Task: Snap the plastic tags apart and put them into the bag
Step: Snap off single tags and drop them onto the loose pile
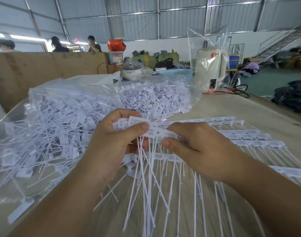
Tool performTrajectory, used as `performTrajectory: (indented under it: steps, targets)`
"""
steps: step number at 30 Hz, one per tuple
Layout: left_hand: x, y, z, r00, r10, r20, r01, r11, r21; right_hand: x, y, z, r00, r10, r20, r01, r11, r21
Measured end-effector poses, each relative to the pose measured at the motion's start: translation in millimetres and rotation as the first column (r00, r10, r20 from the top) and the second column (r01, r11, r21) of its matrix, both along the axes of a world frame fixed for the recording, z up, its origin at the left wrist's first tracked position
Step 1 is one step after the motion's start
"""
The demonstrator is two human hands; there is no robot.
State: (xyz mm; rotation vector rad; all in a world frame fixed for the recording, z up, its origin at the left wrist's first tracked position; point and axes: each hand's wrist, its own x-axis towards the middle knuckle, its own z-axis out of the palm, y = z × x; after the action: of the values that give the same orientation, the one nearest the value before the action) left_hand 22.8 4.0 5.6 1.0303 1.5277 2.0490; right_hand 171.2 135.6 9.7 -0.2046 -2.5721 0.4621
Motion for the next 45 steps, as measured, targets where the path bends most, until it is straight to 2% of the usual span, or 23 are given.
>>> performTrajectory:
  steps: [9,14,28,30,33,36,38,40,42,45]
  targets:
    - [3,3,-2,0.996,-0.024,0.088,0.025,1.000,-0.009,0,1,-1,0.998,-0.020,-0.056,0.021,1.000,0.013]
    - [8,6,-3,0.975,-0.075,0.207,0.070,0.997,0.033,-2,-3,0,0.991,-0.058,-0.123,0.062,0.998,0.031]
    - [26,10,-2,0.946,0.027,0.322,-0.076,0.987,0.140,-10,-15,-7,0.954,-0.204,-0.219,0.232,0.966,0.112]
    - [27,10,-4,0.946,0.023,0.323,-0.074,0.986,0.146,-11,-13,-7,0.936,-0.238,-0.261,0.261,0.963,0.060]
    - [26,9,-5,0.943,0.013,0.332,-0.062,0.989,0.136,-7,7,-1,0.863,-0.345,-0.369,0.304,0.938,-0.166]
    - [21,8,-4,0.940,0.027,0.339,-0.069,0.991,0.111,2,25,3,0.837,-0.399,-0.373,0.350,0.916,-0.195]
    - [18,8,-4,0.940,0.023,0.341,-0.057,0.994,0.090,3,25,3,0.861,-0.355,-0.364,0.301,0.933,-0.198]
    - [16,7,-4,0.950,0.007,0.311,-0.027,0.998,0.061,2,16,2,0.917,-0.236,-0.320,0.191,0.968,-0.164]
    - [17,6,-6,0.974,-0.026,0.224,0.024,1.000,0.012,1,5,2,0.975,-0.105,-0.194,0.094,0.993,-0.066]
    - [22,6,-7,0.987,-0.102,0.124,0.106,0.994,-0.030,0,-4,0,0.999,-0.008,-0.052,0.009,1.000,0.019]
